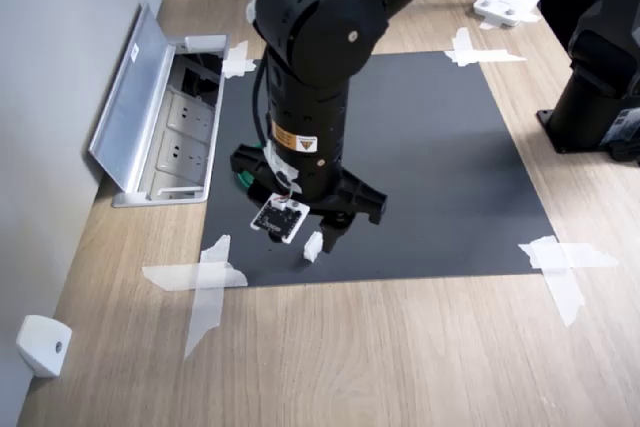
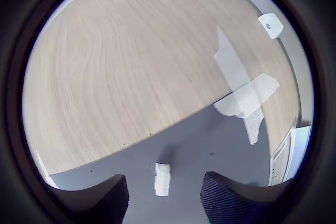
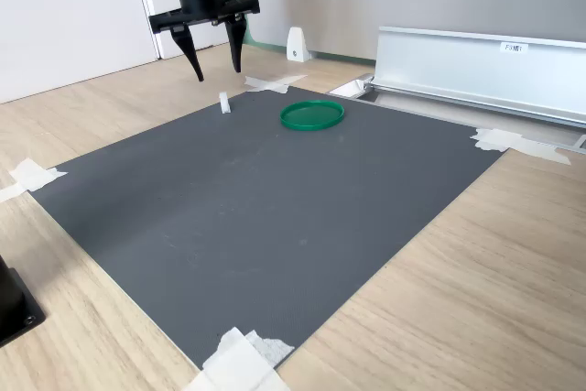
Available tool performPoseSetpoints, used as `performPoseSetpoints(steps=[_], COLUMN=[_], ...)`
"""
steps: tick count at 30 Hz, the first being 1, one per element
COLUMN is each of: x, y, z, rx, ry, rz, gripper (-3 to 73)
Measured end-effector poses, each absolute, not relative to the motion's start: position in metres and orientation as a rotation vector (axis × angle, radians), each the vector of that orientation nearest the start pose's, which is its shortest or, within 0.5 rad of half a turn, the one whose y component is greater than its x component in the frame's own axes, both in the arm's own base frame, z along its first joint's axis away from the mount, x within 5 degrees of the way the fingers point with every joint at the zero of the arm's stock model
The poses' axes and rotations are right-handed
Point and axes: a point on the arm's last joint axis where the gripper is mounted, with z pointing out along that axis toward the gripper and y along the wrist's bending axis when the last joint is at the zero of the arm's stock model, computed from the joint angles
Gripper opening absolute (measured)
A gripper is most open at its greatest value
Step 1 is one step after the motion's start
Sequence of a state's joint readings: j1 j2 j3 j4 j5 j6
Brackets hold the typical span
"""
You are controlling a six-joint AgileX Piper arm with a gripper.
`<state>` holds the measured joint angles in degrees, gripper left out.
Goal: Grasp a white terminal and put it on the green lid.
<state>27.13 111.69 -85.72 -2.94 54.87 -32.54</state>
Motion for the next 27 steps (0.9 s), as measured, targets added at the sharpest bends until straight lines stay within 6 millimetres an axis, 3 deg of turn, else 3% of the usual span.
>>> performPoseSetpoints(steps=[5, 15, 21, 27], x=[0.356, 0.362, 0.364, 0.364], y=[0.178, 0.177, 0.177, 0.177], z=[0.198, 0.194, 0.181, 0.179], rx=[-1.481, -1.424, -1.416, -1.411], ry=[2.503, 2.467, 2.515, 2.521], rz=[-0.08, -0.081, -0.078, -0.077], gripper=[58.5, 58.5, 58.5, 52.3])
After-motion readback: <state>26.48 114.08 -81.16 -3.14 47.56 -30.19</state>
